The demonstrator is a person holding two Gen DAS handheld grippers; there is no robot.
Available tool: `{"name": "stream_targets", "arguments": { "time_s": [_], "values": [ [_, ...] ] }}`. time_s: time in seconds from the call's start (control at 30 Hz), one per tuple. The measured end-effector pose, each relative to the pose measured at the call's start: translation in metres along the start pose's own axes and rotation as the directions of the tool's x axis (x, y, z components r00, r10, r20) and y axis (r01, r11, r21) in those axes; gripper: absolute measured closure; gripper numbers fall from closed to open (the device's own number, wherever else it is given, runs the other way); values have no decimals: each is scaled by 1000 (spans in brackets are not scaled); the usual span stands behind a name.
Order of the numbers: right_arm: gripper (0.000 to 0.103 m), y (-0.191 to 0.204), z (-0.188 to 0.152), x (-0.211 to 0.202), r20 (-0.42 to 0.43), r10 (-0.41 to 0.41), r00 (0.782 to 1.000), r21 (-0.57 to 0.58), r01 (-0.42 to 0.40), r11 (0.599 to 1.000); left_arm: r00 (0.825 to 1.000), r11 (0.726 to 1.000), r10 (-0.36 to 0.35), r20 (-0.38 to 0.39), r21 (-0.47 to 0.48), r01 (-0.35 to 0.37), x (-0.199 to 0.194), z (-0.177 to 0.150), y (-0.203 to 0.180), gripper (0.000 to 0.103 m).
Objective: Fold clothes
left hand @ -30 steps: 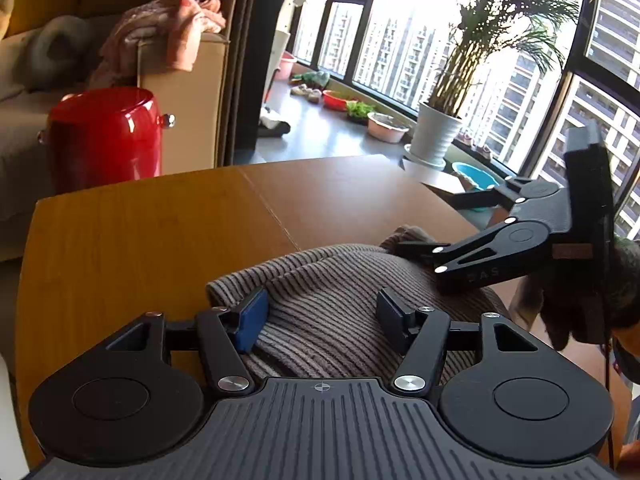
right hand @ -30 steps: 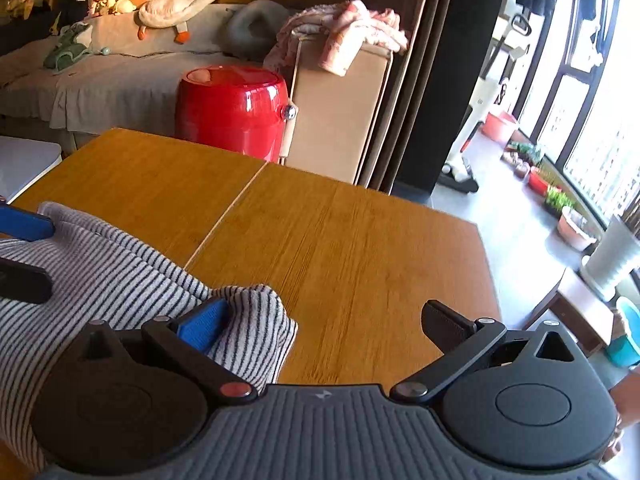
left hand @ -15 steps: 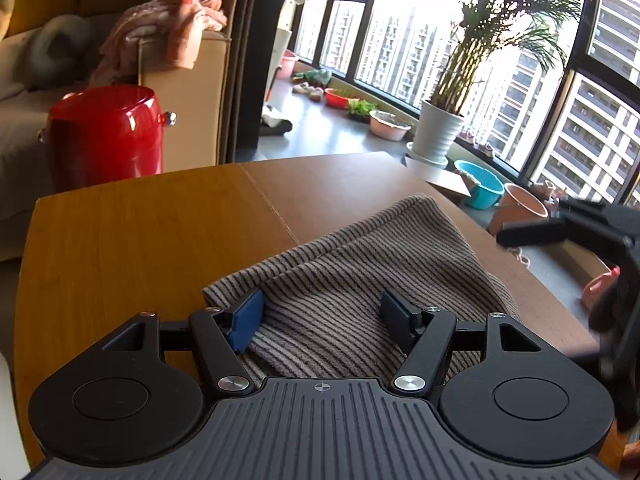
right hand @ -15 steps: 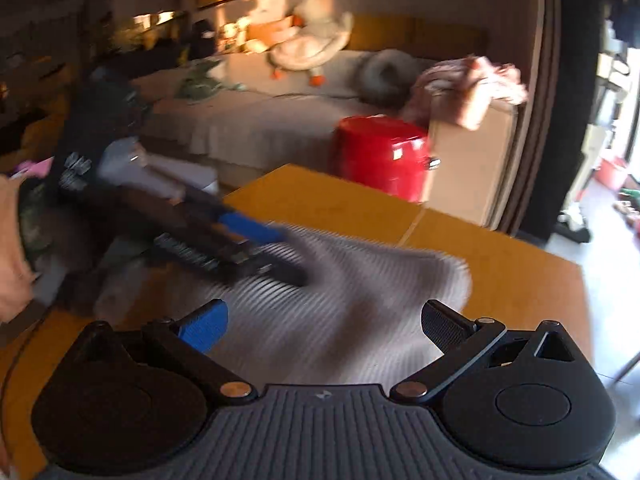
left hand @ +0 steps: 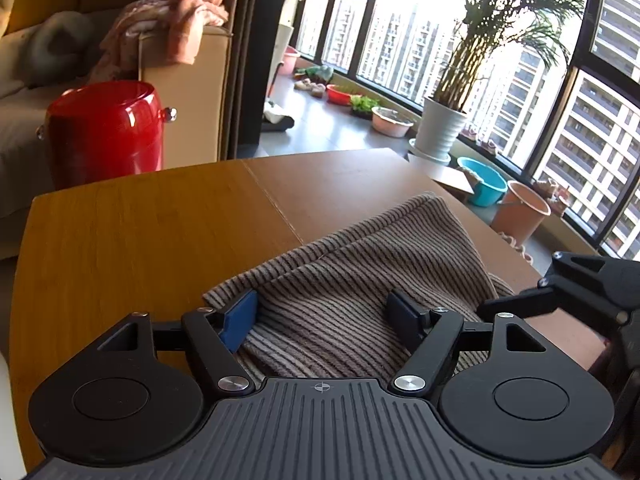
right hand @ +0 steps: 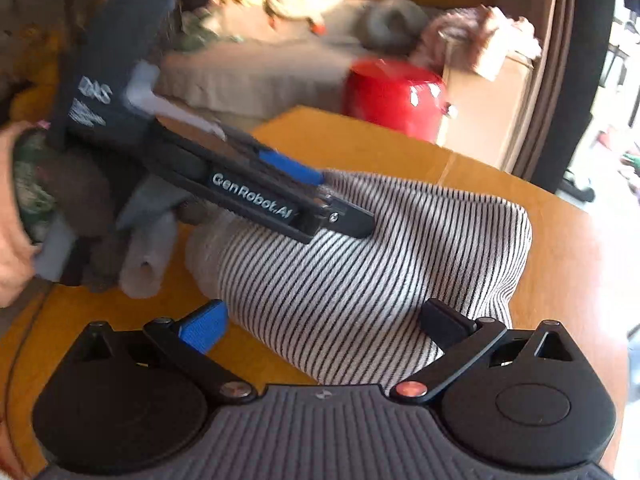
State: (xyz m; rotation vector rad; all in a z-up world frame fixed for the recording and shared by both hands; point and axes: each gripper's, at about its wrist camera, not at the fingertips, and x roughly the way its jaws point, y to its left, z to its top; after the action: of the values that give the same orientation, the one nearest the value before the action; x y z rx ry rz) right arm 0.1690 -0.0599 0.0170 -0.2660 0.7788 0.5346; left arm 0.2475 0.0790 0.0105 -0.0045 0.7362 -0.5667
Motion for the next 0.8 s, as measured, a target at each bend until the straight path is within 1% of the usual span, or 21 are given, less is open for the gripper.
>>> {"name": "stream_targets", "arguments": {
  "time_s": [0.1,0.23,0.43,0.53,0.63,0.67,0.8],
  "values": [
    [0,12,0,9,-28,-60,998,-32,59,998,1000,1000,9,-7,4,-9,-1,2,-2,25],
    [0,12,-3,11,-35,-57,998,-41,55,998,1000,999,25,11,30,-25,-11,6,-9,27],
    [0,10,-7,13,-35,-52,998,-46,51,998,992,992,63,108,98,-73,-26,16,-17,27],
    [0,10,-7,13,-34,-49,998,-50,47,998,993,991,70,94,107,-80,-18,18,-14,27],
    [0,10,-7,12,-34,-46,998,-53,44,998,995,989,88,55,117,-93,-3,17,-8,27],
    [0,9,-7,12,-34,-45,998,-54,43,998,995,988,92,42,117,-96,2,16,-5,25],
    [0,5,-11,12,-33,-46,998,-90,43,995,997,995,74,13,67,-75,10,16,7,21]
  ]
}}
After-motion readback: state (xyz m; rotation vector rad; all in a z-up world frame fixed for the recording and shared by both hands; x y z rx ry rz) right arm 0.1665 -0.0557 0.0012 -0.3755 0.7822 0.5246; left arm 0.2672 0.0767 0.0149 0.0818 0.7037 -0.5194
